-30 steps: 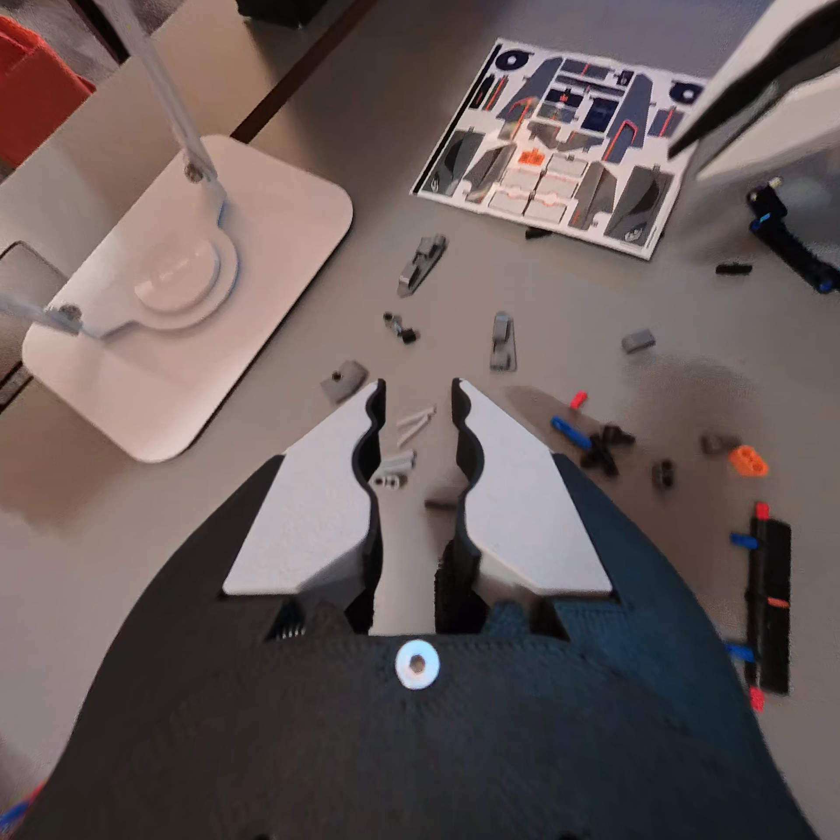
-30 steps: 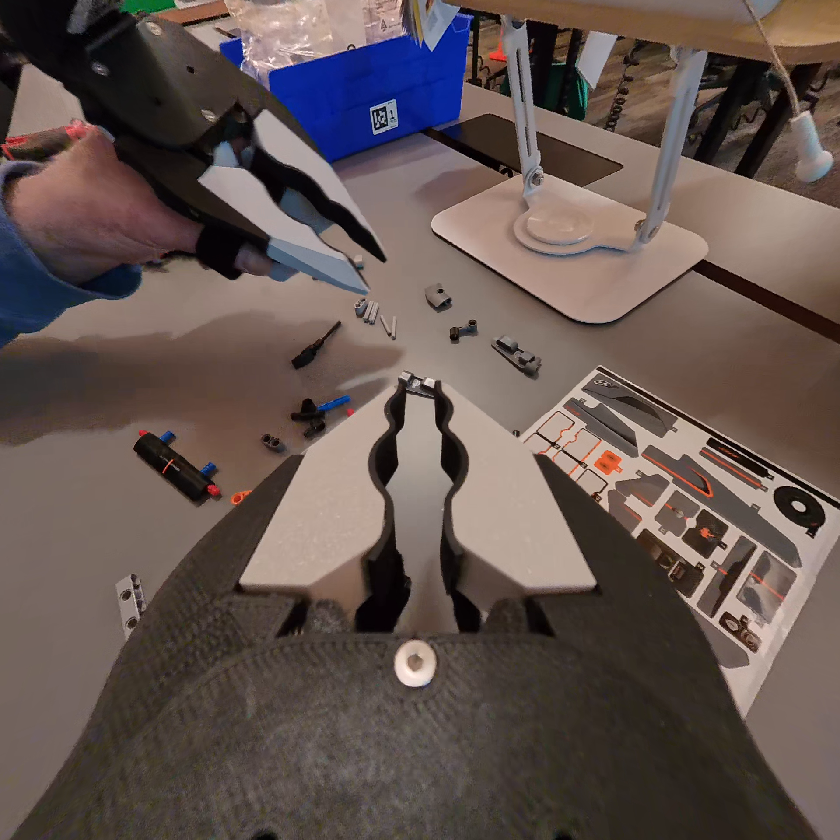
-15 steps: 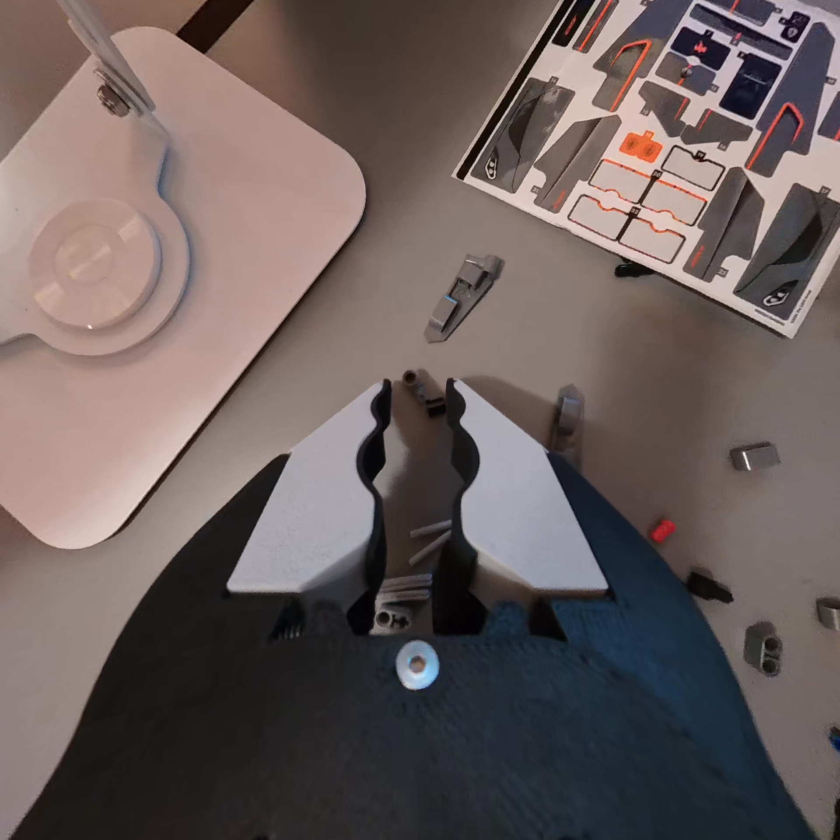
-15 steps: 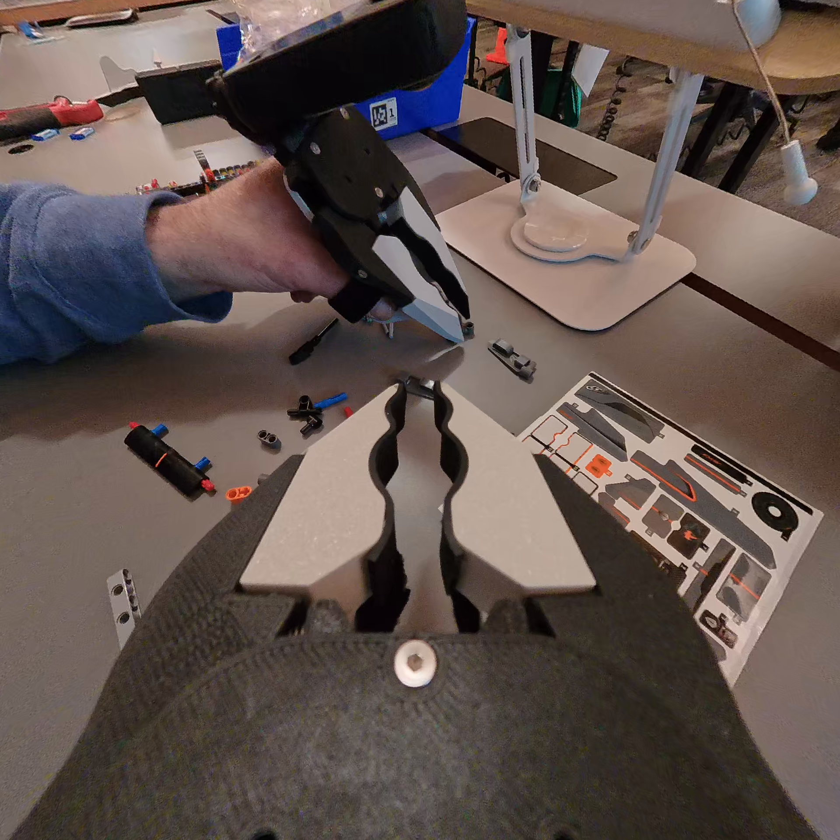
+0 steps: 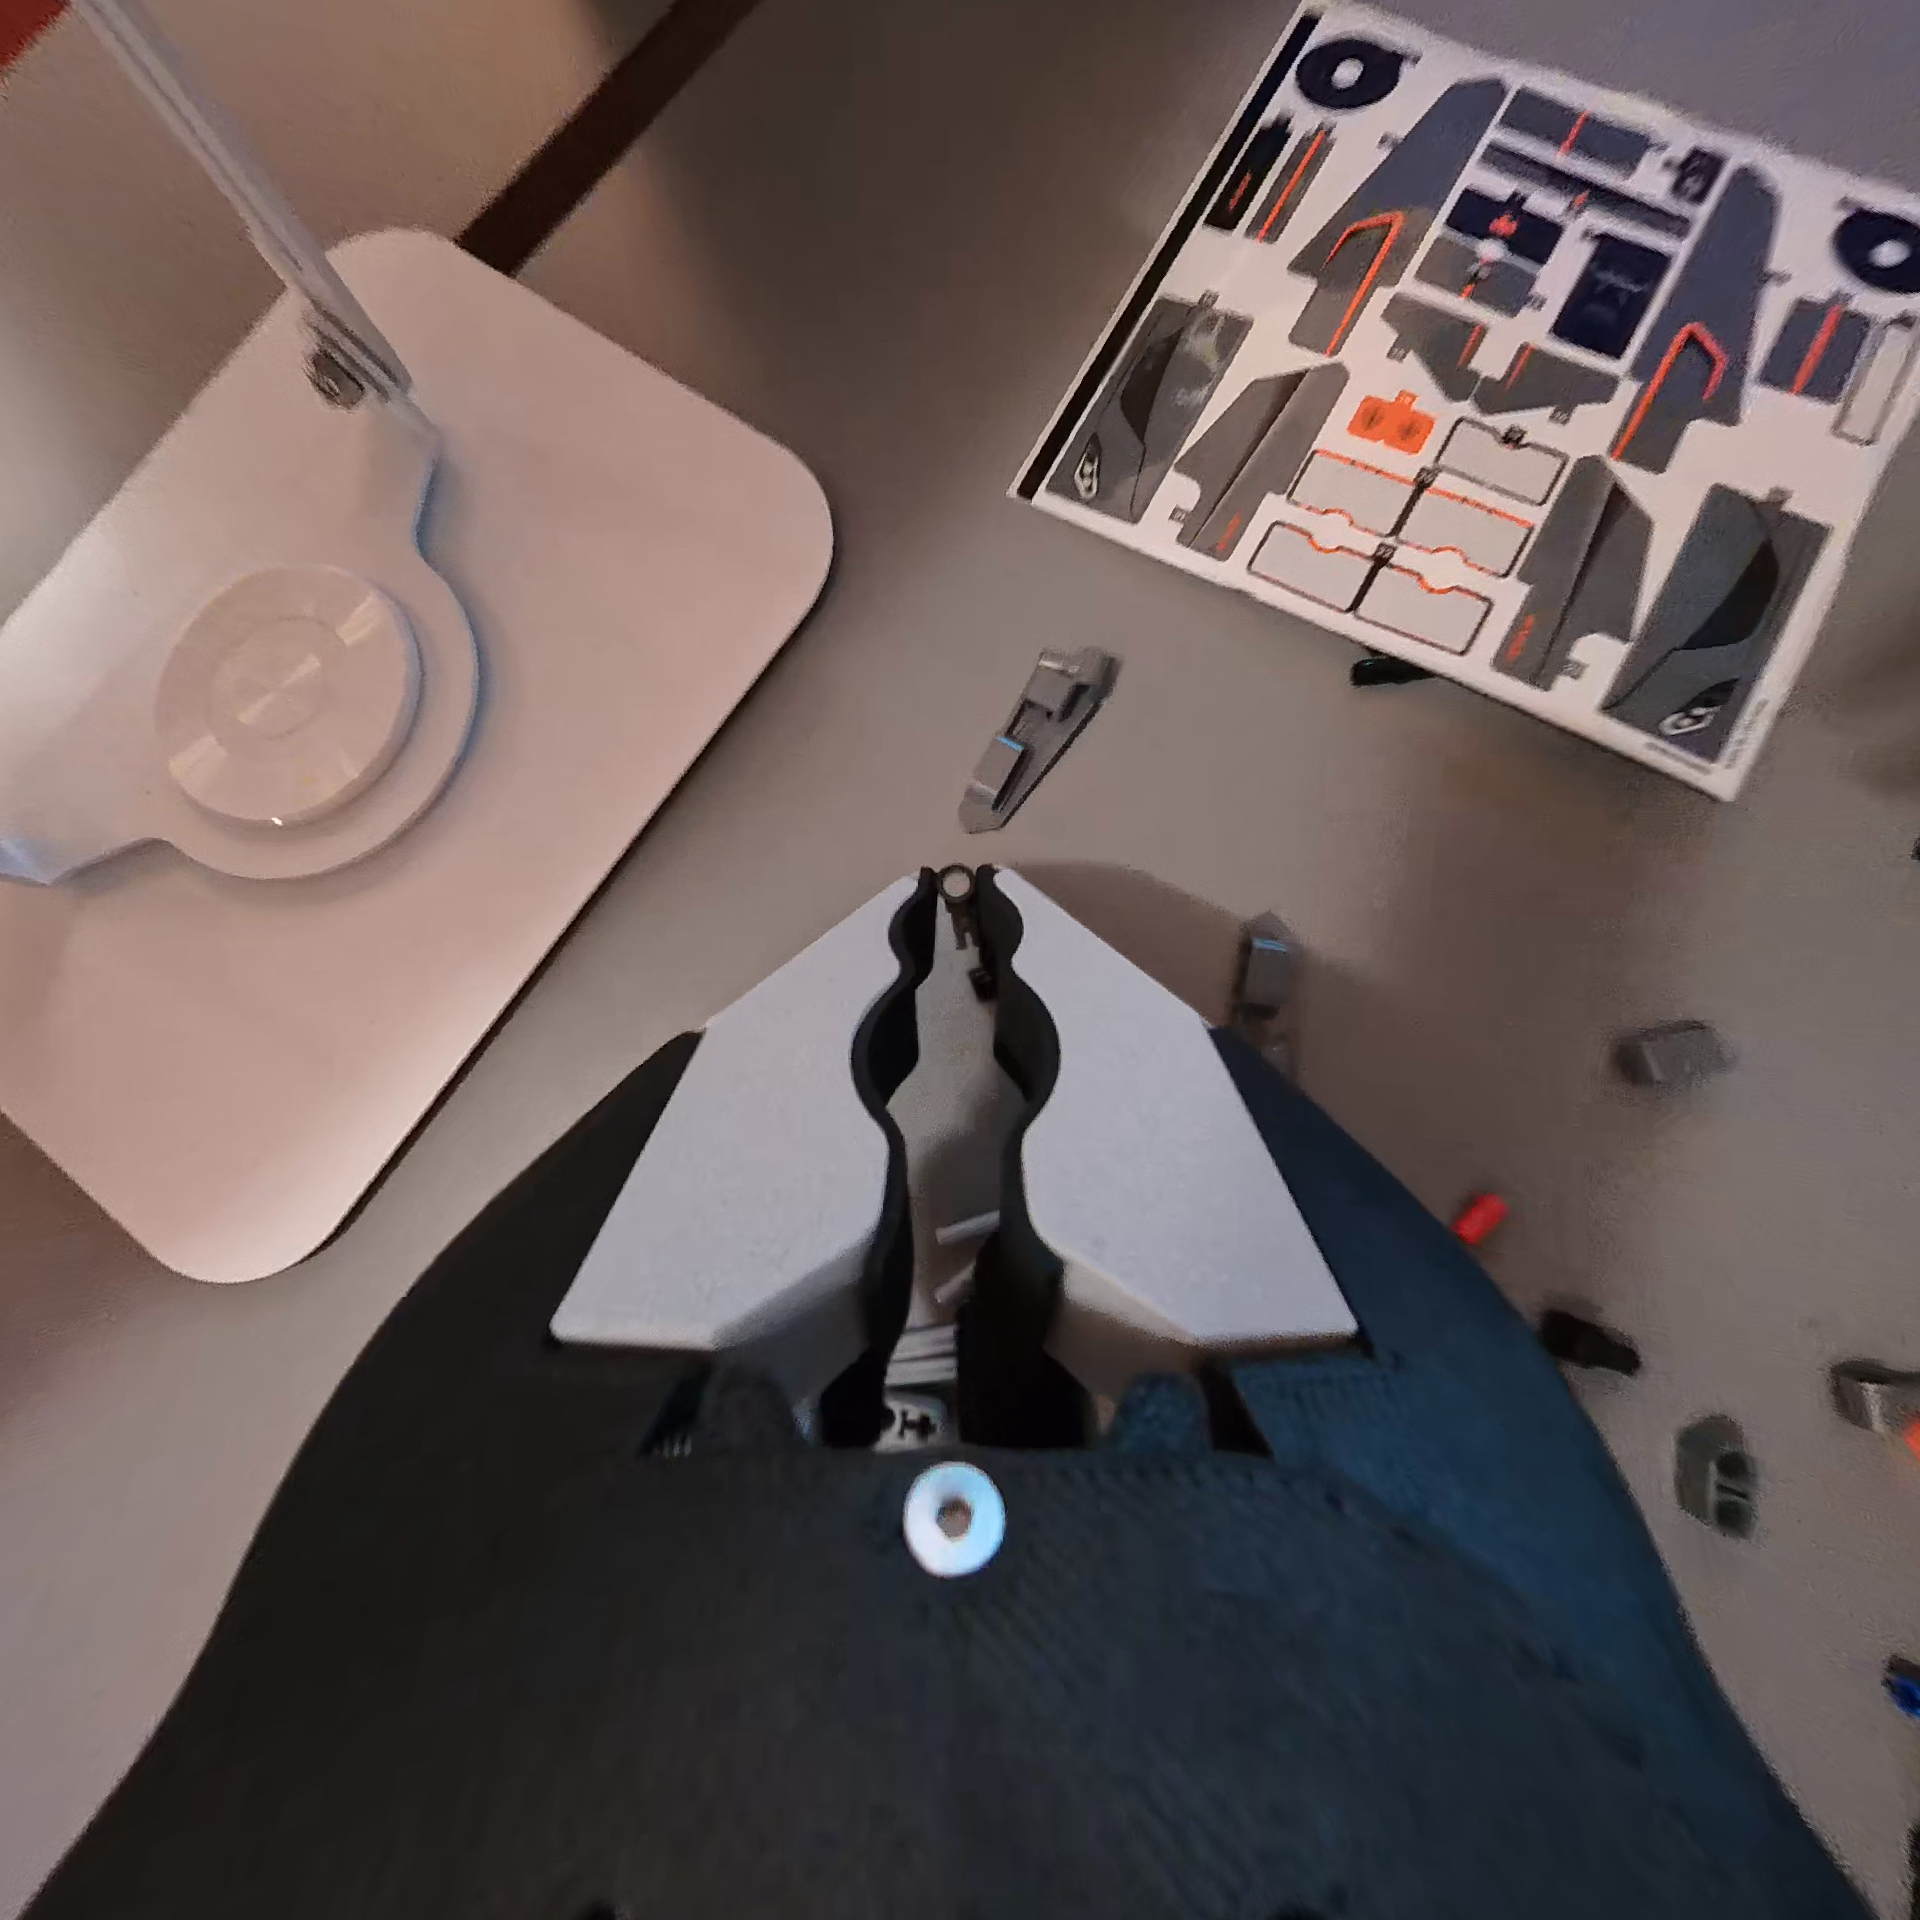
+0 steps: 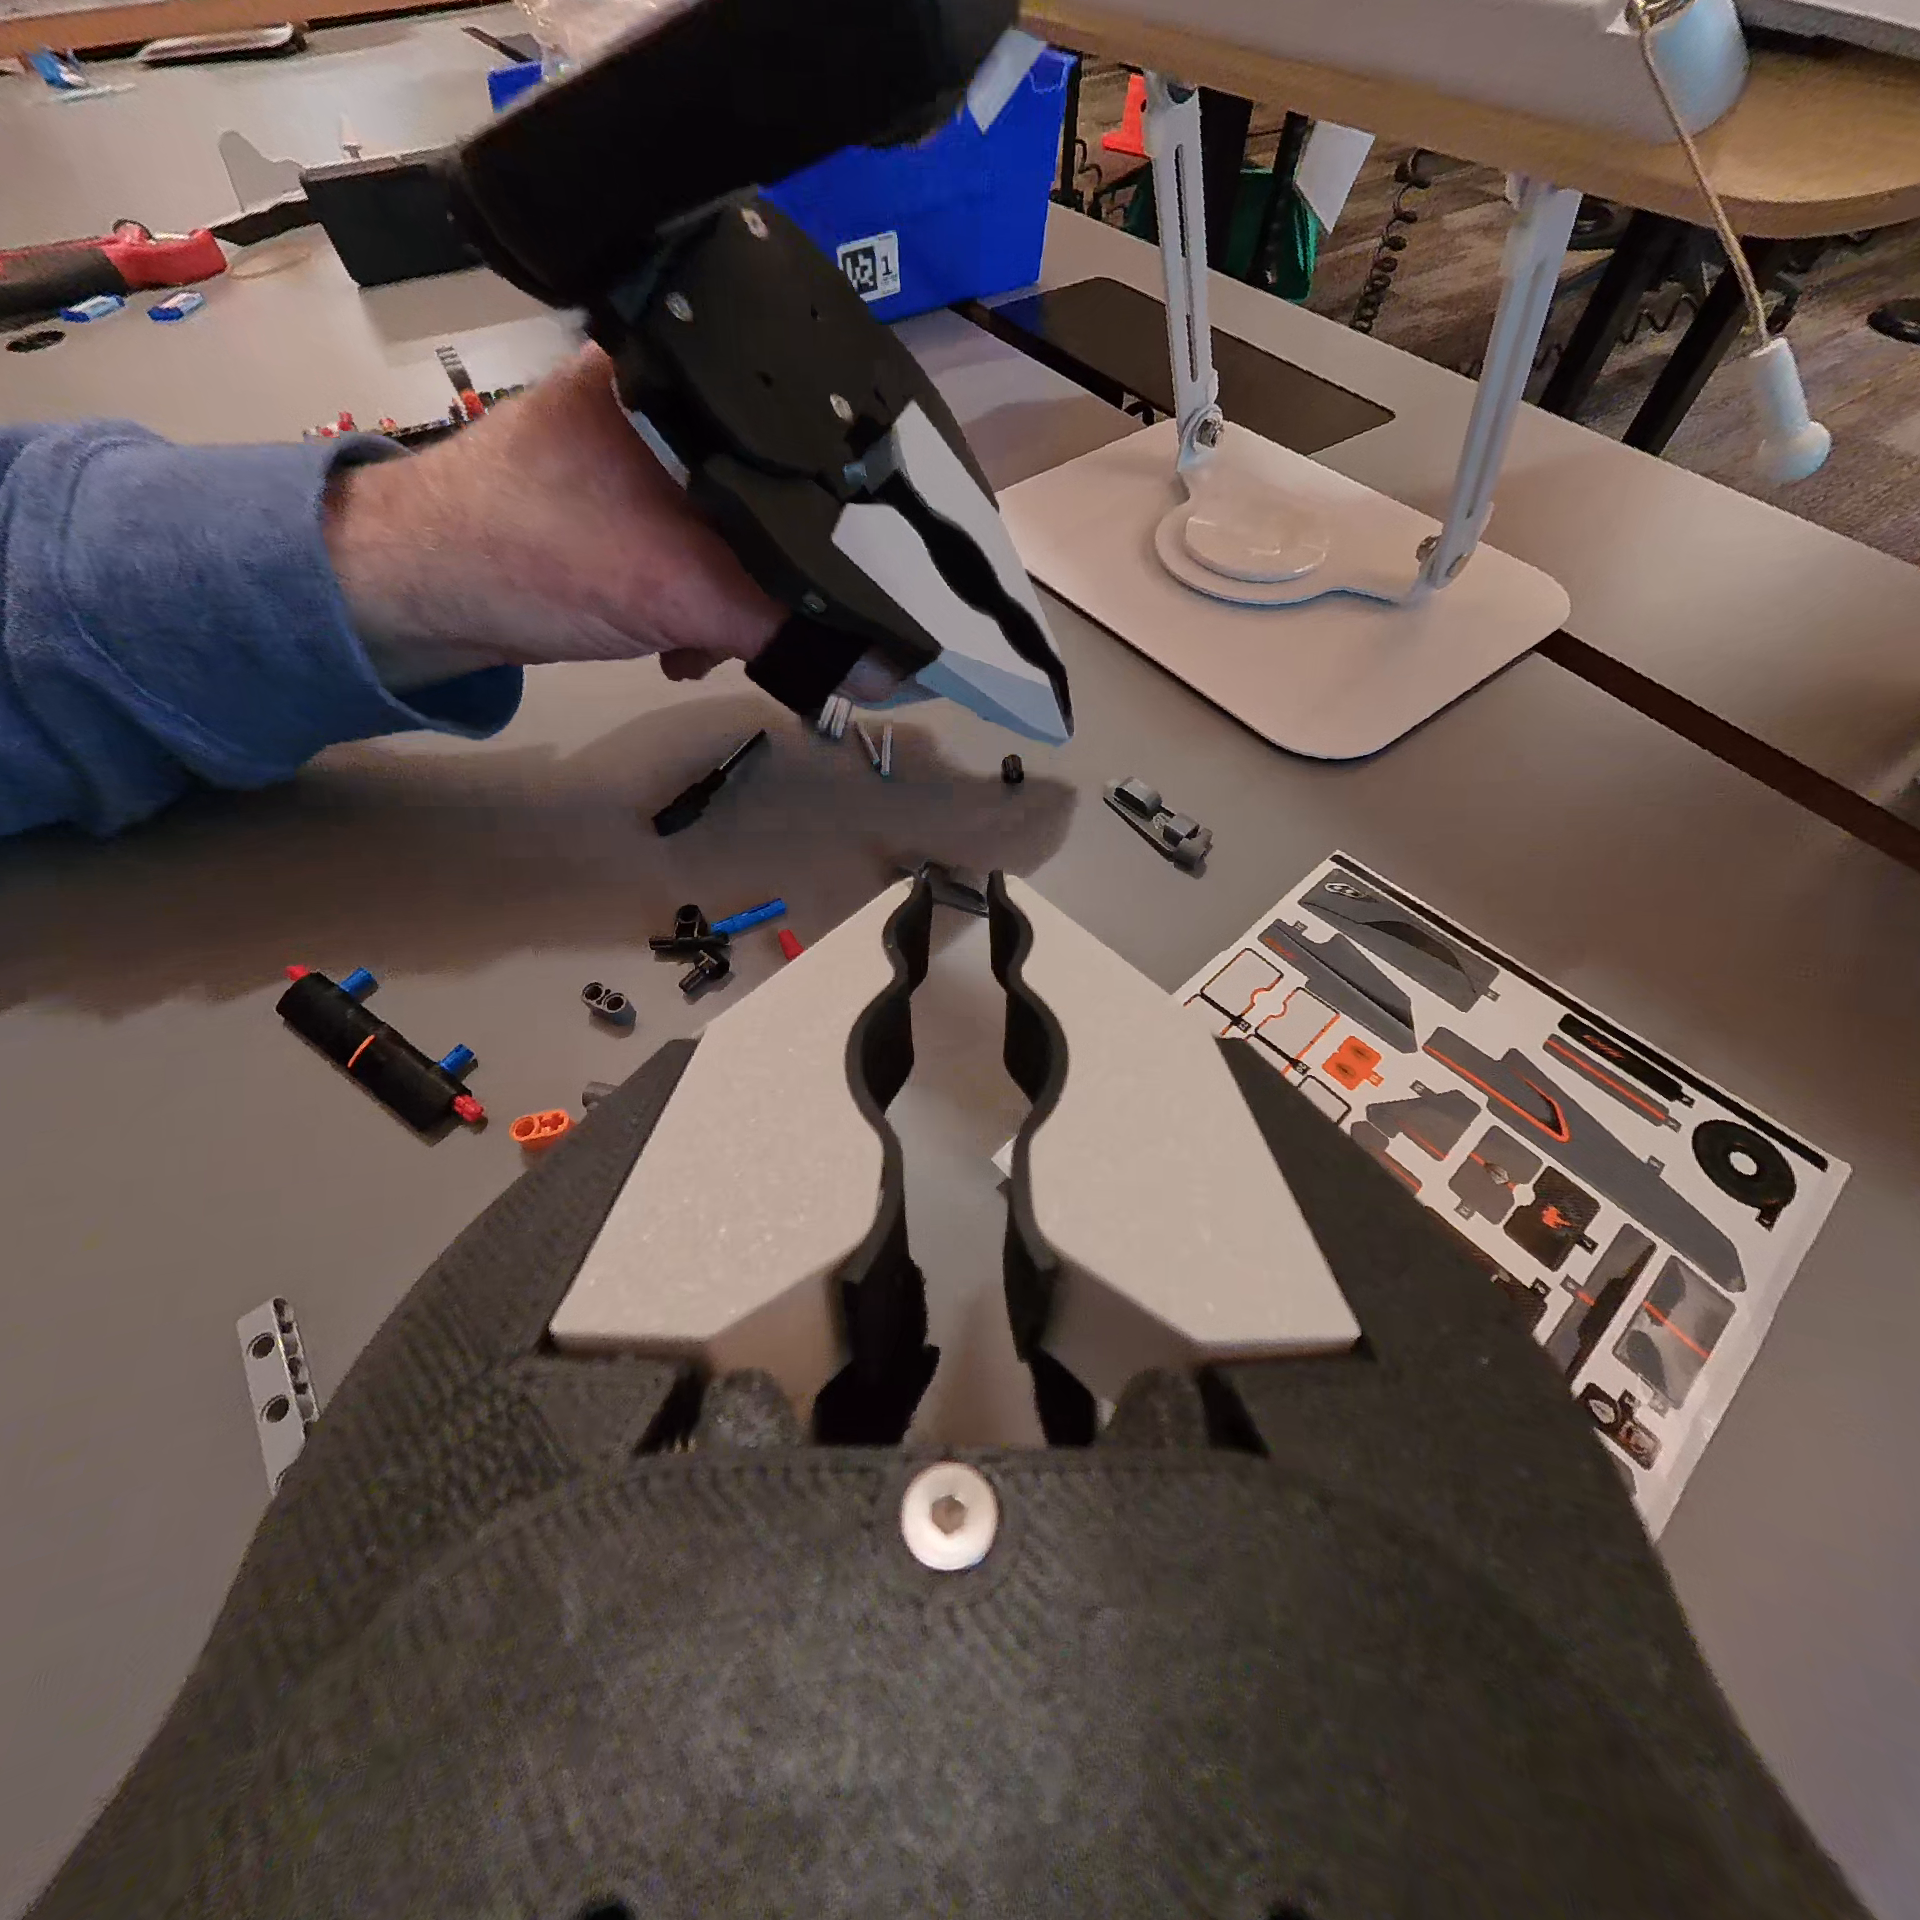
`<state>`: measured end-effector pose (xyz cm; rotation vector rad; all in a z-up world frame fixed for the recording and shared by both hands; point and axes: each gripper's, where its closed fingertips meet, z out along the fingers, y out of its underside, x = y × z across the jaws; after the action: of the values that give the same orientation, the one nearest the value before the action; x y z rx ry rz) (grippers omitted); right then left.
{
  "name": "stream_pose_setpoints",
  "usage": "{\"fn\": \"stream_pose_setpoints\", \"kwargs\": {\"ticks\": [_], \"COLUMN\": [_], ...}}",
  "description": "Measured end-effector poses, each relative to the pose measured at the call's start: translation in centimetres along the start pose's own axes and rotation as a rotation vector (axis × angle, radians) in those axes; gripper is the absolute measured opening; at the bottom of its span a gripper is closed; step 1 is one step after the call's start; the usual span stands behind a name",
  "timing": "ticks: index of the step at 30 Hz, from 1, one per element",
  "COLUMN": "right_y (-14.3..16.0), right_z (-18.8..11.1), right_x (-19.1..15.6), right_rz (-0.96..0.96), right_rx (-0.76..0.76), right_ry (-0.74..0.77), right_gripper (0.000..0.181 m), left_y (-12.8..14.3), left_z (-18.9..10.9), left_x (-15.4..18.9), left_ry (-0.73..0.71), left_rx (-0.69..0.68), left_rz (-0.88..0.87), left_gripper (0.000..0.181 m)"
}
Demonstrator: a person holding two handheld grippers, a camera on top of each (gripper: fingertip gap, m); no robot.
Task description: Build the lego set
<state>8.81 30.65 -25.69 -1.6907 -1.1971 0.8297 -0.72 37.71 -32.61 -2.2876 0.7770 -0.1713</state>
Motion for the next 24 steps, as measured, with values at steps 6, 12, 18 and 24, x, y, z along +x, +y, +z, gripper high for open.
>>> {"fn": "stream_pose_setpoints", "kwargs": {"ticks": [6,12,18,24], "right_y": [-0.1,-0.2,-0.1,0.7], "right_z": [-0.1,-0.1,-0.1,0.6], "right_x": [0.0,-0.1,-0.2,-0.4], "right_rz": [-0.002,-0.008,-0.012,-0.025], "right_rx": [0.004,0.005,0.002,-0.030], "right_ry": [0.002,0.003,0.004,0.004], "right_gripper": [0.008,0.008,0.008,0.008], "left_y": [-0.7,3.6,11.2,14.6], "left_z": [-4.5,-9.9,-12.5,-11.7], "left_x": [1.1,3.1,7.0,8.9], "left_ry": [0.005,0.001,0.028,0.051], "left_rx": [0.059,0.043,-0.020,-0.055], "left_rz": [0.024,-0.006,-0.125,-0.121], "left_gripper": [0.005,0.005,0.005,0.006]}}
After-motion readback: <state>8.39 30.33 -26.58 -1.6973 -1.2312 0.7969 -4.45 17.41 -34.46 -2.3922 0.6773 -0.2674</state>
